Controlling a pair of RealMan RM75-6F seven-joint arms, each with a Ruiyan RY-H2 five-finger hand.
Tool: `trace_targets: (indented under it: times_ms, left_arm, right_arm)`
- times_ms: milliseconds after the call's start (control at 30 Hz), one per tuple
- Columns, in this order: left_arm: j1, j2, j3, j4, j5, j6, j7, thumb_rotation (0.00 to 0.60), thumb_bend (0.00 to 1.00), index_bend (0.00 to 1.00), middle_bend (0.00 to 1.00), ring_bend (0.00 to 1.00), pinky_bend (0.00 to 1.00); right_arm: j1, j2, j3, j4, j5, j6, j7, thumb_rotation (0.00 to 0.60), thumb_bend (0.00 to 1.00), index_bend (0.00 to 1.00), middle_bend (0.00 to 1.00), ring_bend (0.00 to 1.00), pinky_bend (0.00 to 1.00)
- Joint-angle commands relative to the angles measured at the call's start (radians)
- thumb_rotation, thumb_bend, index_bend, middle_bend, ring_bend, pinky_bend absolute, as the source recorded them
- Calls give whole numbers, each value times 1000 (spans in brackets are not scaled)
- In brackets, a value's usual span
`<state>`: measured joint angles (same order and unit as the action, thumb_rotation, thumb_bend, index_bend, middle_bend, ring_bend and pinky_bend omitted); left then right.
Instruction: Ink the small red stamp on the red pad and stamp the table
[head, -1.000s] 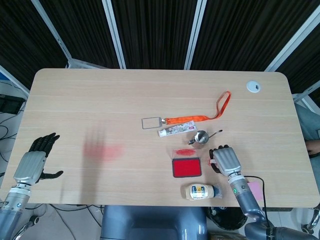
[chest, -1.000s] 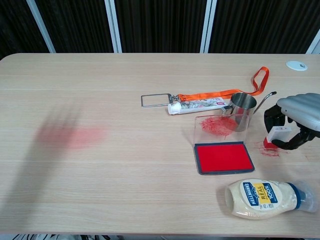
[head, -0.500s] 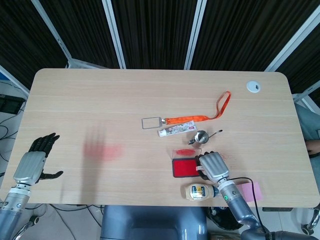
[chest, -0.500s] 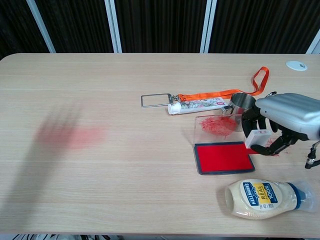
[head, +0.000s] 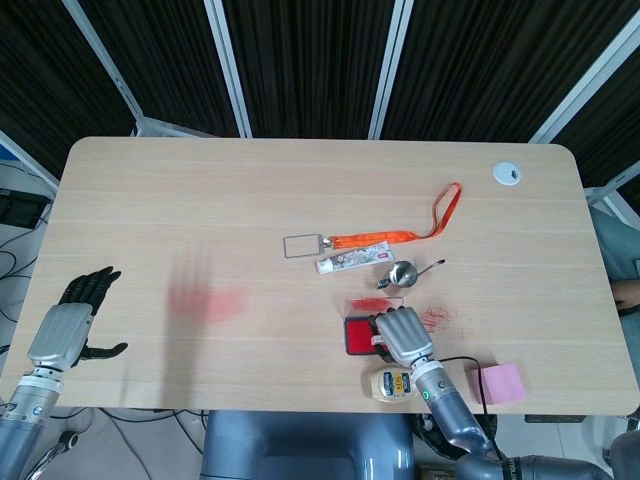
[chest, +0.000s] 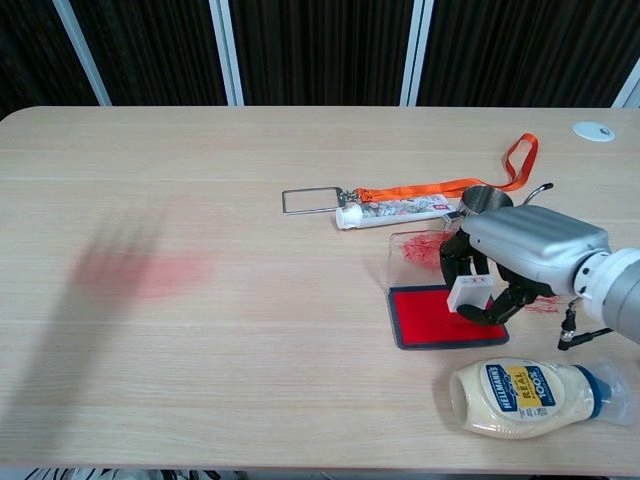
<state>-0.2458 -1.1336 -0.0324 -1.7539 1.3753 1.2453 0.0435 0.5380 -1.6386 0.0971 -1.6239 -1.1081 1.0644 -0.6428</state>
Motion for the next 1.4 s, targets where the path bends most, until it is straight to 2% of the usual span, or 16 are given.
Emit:
trace_targets:
  times_ms: [33, 900, 1400]
  left_arm:
    - [-1, 1, 1, -1, 1, -3, -2, 600, 0, 0, 0, 0, 0]
    - [-4, 8, 2, -7, -6, -11, -6, 600, 0, 0, 0, 0, 0]
    - [-2, 5, 2, -7, -8, -7, 0, 600, 0, 0, 0, 0, 0]
  right_arm:
    - [12, -23, 11, 19, 20, 2, -15, 600, 594, 758, 628, 487, 516]
    - [29, -103, 0, 122, 94, 7, -14, 600, 598, 770, 639, 487, 516]
    - [40, -86, 18, 56, 59, 48, -16, 600, 598, 770, 638, 487, 516]
